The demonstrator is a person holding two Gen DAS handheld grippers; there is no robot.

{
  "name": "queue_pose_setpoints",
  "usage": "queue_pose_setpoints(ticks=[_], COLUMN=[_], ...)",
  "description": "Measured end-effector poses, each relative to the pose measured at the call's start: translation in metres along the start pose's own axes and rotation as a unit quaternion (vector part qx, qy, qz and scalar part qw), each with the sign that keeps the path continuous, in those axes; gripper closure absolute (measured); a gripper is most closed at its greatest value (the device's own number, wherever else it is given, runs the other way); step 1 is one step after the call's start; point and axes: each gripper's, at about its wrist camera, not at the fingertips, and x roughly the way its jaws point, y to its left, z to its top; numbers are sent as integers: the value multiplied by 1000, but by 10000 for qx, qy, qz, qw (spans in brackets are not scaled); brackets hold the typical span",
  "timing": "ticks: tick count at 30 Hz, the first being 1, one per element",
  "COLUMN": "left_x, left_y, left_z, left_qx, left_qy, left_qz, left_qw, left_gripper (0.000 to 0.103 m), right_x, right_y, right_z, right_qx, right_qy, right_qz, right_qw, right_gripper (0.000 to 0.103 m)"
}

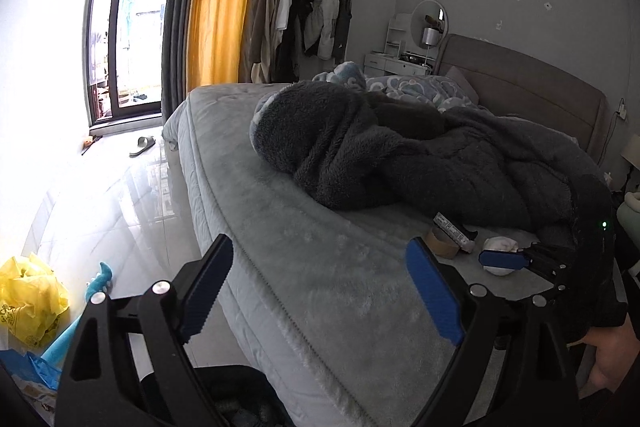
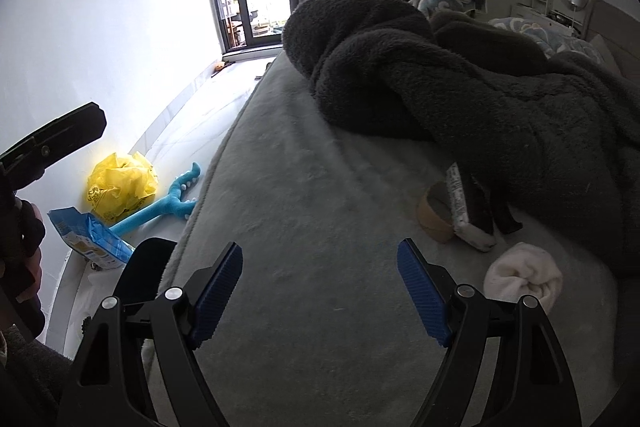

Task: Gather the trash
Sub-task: 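Move both grippers back to the sock ball and mask packet on the bed, then grasp the white sock ball with the right gripper while the left grasps the black mask packet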

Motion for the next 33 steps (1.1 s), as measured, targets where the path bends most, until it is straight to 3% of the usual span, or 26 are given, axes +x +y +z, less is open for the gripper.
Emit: queue_pose_setpoints(ticks=[13,20,30,33], left_x=[53,85,125,140], left_y=[-31,-55,-111,-126], left_z=[9,12,13,11], left_qx=[258,631,1316,1400], left_qy=[177,418,656,775], left_qz=[-316,-590,-1072,-1172], left_qw=[9990,9954,9833,9801], left_gripper=[13,13,13,13], right_x=[2,7,21,25], right_y=[-61,-93,-127,-131], right_z=[8,4,-10,-16], right_qx=[199,239,125,49], right_qy=[-34,57,427,507], right_qz=[-403,-574,-426,-302], right_qw=[9990,9981,9981,9982], right_gripper=[22,22,22,15])
